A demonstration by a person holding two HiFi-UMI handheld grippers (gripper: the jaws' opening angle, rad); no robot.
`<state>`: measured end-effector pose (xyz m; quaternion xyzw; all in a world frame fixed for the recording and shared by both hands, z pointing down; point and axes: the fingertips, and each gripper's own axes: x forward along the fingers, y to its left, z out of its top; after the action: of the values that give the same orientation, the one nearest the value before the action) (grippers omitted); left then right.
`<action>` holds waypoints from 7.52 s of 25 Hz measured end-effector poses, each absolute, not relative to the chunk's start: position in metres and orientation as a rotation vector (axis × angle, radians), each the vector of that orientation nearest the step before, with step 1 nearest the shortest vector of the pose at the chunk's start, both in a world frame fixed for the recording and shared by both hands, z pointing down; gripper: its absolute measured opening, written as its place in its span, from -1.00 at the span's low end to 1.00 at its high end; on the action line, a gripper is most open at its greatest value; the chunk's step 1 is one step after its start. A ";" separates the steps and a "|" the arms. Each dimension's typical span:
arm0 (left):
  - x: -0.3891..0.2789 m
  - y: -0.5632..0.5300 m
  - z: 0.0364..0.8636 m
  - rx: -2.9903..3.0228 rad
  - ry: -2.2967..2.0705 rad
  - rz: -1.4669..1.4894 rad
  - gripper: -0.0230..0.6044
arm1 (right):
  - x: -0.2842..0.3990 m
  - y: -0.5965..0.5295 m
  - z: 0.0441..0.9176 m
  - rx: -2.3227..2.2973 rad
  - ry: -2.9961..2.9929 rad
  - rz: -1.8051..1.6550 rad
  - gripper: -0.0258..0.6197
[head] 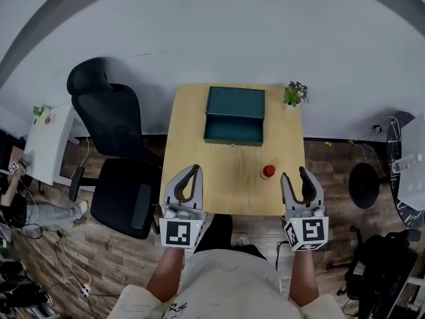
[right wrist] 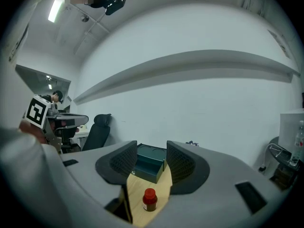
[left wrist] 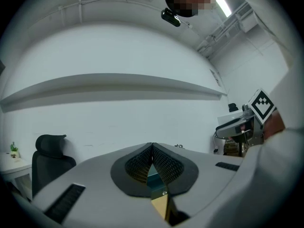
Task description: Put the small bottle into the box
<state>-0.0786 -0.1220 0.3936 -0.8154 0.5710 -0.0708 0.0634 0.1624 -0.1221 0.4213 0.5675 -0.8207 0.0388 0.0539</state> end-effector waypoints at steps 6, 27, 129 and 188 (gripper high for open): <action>-0.075 -0.142 0.403 -2.498 1.691 -0.265 -0.90 | 0.154 -0.141 0.435 1.693 -2.462 0.145 -0.26; -0.068 -0.177 0.487 -2.692 1.629 -0.421 -0.90 | 0.129 -0.166 0.544 1.576 -2.298 0.380 -0.24; -0.096 -0.198 0.413 -2.549 1.676 -0.237 -0.90 | 0.109 -0.183 0.407 1.614 -2.468 -0.095 -0.49; -0.192 -0.266 0.483 -2.552 1.951 -0.381 -0.90 | -0.013 -0.326 0.499 1.317 -2.506 0.090 -0.49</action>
<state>-0.1922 -0.2660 0.4830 -0.7880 0.6025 -0.1176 -0.0468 -0.0133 -0.3263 0.4989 0.4595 -0.8742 0.0313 0.1538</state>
